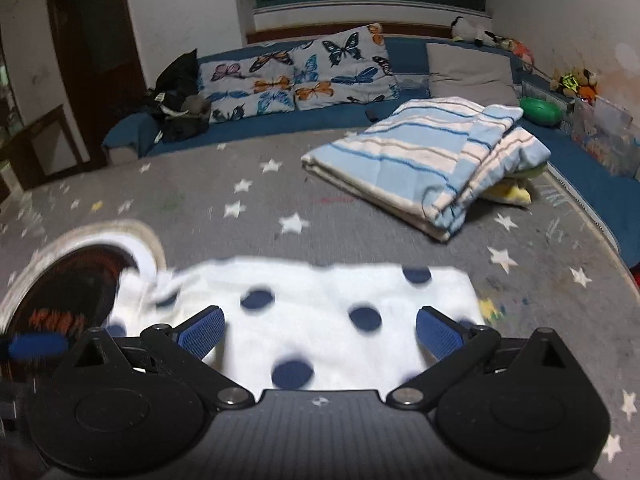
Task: Fold clothes
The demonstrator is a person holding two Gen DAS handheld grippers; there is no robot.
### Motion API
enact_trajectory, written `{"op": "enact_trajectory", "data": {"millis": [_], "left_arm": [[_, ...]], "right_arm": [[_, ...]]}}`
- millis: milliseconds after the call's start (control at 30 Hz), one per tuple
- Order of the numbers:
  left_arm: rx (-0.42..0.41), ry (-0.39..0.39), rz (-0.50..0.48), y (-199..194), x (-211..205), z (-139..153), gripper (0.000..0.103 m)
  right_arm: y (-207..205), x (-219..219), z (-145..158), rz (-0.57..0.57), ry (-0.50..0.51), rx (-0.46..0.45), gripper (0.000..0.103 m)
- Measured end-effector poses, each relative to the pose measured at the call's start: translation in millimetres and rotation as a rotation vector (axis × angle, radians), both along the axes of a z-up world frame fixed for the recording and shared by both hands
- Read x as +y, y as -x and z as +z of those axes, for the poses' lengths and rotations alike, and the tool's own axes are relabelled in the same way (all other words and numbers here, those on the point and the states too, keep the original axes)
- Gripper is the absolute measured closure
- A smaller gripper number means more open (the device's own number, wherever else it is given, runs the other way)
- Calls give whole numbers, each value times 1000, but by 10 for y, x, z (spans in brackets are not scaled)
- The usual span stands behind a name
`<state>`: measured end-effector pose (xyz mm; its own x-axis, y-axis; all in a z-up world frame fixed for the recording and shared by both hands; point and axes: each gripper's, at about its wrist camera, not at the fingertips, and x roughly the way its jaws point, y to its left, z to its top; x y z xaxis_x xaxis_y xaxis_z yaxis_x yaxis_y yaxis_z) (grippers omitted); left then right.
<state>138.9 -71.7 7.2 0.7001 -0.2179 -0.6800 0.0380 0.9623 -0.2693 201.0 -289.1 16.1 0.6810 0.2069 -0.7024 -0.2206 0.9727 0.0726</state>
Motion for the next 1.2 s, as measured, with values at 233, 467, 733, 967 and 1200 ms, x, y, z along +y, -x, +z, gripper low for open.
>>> {"op": "enact_trajectory", "data": {"millis": [233,467,733,967,1200], "left_arm": [[11,-8,9,-22,-25,-3,5],[3,-6,23,-49,2,36,4],[12,-23,19,-46,-5,5,4],[15,-18,22,-42,0,-4,3],[19,-13,26,-51,19,-5,3]], "right_arm": [[165,-7,-139,27,41,3,0],[451,-47,56,68,1,-50,0],[581,10,-85,110,12,-23,0],[565,-78,-122,112,-6,-6,0],[439,-99,4,132,-47,-45,0]]}}
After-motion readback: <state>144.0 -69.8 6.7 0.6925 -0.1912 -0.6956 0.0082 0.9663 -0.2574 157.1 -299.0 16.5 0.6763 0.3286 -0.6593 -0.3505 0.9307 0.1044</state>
